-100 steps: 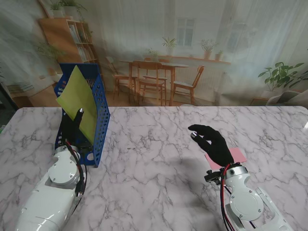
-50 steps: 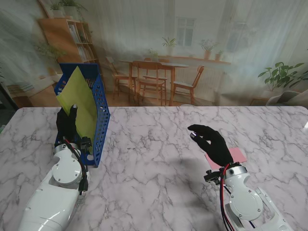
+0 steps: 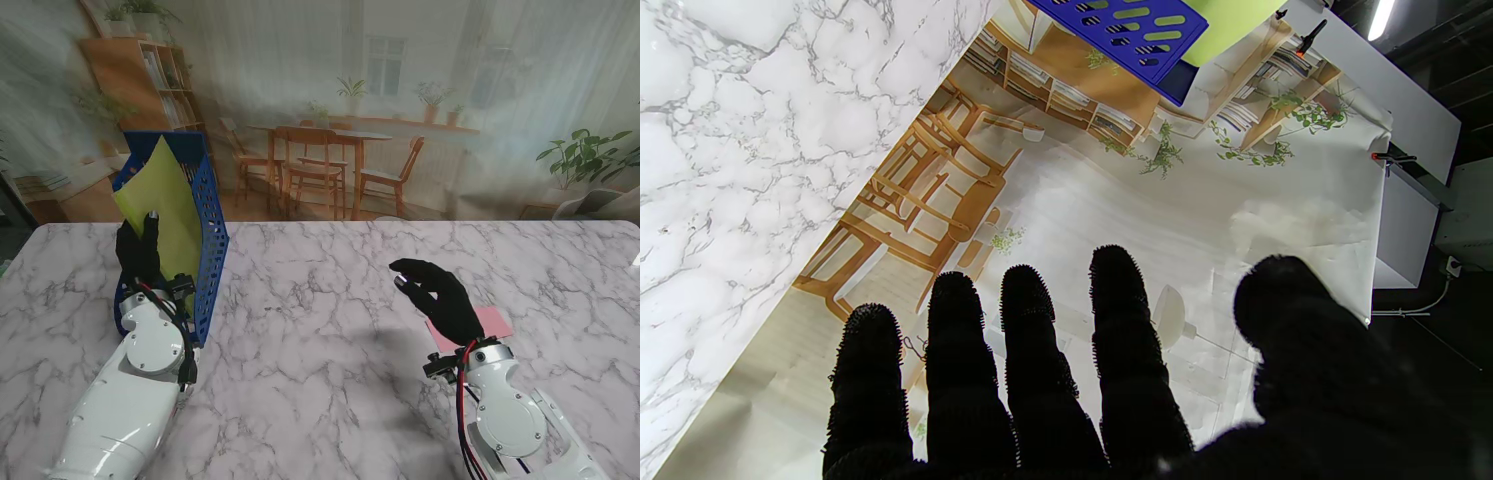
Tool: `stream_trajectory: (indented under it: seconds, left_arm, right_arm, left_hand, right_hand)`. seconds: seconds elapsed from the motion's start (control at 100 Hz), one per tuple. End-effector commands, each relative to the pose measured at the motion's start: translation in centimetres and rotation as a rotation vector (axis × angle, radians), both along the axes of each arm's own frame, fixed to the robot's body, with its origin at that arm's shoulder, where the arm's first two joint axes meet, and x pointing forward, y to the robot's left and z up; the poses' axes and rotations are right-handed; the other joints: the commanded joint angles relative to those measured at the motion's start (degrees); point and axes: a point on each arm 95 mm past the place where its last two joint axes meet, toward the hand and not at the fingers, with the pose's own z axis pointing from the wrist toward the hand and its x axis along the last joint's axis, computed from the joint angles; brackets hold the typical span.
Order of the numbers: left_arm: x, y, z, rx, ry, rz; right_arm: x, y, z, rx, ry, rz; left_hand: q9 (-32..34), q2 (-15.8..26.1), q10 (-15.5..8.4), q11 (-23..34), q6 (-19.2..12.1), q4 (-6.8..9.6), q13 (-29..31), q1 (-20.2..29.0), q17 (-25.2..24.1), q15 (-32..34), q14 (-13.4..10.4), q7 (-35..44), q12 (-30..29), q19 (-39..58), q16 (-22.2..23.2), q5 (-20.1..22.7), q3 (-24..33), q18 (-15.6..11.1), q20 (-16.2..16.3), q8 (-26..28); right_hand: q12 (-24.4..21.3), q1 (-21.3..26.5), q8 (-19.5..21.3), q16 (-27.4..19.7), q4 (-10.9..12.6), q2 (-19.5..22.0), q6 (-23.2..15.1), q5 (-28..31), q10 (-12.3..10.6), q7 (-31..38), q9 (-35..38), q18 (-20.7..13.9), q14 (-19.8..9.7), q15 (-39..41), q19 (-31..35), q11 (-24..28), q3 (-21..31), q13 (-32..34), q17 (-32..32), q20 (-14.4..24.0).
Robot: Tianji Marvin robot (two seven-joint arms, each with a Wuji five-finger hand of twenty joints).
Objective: Open the sliding file folder, put the receipt in and insert it into the document holder
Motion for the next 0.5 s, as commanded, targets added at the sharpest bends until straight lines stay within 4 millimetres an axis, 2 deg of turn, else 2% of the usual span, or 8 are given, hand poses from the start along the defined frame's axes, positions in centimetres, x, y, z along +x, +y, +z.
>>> stream_trajectory:
  seconds: [0.0,0.26,0.49]
  left_arm:
    - [0.1,-0.6,1.4,0.001,-0.047,-0.015]
    - [-1.1,-0.3,6.6,0.032,-0.202,-0.021]
    - [-3.3,0.2,13.7,0.123,-0.382,-0.065]
  right_arm:
    - [-0.1,0.0,-0.1,0.003,0.005,-0.002]
    - [-0.2,-0.1,-0.1,0.011,0.004,-0.005]
    - [-0.2,-0.2,-0.1,0.011,0.003,-0.009]
  left_hand:
    - [2.3,0.9,-2.5,1.1,-5.1,-0.72,1.5,4.0,1.6,1.7,0.4,4.4,0.0,2.1,0.4,2.8,4.5,-3.4,1.4,0.7]
    - [2.6,1.8,-3.2,1.6,-6.3,-0.64,2.1,4.0,1.8,1.6,-0.4,7.4,0.3,2.4,0.5,2.1,3.2,-3.6,1.1,0.1]
    - [2.2,2.8,-4.0,2.1,-7.1,-0.44,1.8,4.0,0.8,1.7,-1.2,9.2,0.6,3.1,0.8,0.8,2.5,-4.0,1.3,0.4]
  right_hand:
    - [0.3,-1.9,-0.3,0.6,-0.8,1.6,-1.0,0.6,0.1,0.7,0.8,0.2,-0.8,-1.0,0.8,0.5,-0.1,1.2,-0.6,-0.5]
    - [0.5,-2.0,-0.4,0.6,-0.8,2.1,-1.0,0.8,0.3,0.6,1.3,0.1,-0.7,-0.9,0.9,0.5,-0.3,1.4,-0.5,-0.6]
    - [0.5,-1.7,-0.4,0.6,-0.8,2.0,-0.8,1.0,0.4,0.6,1.4,0.2,-0.7,-0.9,1.0,0.5,-0.3,1.4,-0.4,-0.7]
